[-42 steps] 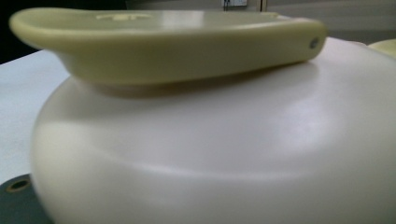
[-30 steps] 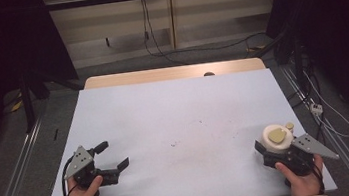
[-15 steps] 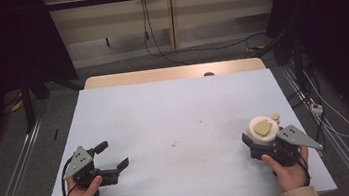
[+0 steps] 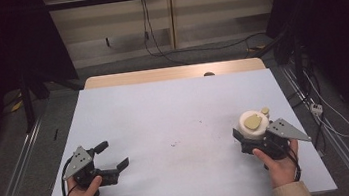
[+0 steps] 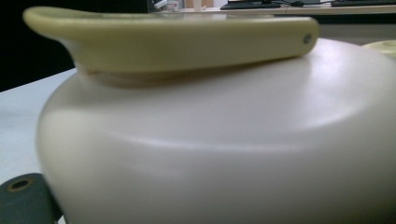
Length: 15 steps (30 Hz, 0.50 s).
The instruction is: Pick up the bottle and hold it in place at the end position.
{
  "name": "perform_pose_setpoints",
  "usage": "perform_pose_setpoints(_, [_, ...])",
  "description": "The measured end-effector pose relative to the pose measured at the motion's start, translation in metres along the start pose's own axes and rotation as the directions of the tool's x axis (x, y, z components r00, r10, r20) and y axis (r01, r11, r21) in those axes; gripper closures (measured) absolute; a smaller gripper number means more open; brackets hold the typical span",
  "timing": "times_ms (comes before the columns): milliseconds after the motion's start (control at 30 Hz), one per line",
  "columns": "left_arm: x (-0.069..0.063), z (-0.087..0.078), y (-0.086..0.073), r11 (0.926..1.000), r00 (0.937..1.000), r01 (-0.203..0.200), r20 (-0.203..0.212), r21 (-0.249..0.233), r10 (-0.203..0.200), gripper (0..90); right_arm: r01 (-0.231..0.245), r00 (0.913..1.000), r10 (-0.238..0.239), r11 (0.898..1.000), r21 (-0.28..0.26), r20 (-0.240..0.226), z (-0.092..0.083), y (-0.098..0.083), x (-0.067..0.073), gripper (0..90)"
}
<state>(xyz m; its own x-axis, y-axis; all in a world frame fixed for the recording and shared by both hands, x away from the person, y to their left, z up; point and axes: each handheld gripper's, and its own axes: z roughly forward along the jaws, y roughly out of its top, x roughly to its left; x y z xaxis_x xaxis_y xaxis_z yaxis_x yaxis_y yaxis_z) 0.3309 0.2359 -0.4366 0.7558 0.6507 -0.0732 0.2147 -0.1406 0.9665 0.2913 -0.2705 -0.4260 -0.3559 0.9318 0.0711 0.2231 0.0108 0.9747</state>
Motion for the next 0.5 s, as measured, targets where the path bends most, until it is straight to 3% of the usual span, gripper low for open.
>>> perform_pose_setpoints(500, [0.000, 0.000, 0.000, 1.0000, 1.0000, 0.000, 0.003, -0.003, 0.000, 2.9, 0.013, 0.9993, -0.013, 1.000, 0.000, -0.036, 0.018, 0.006, 0.009, 6.4])
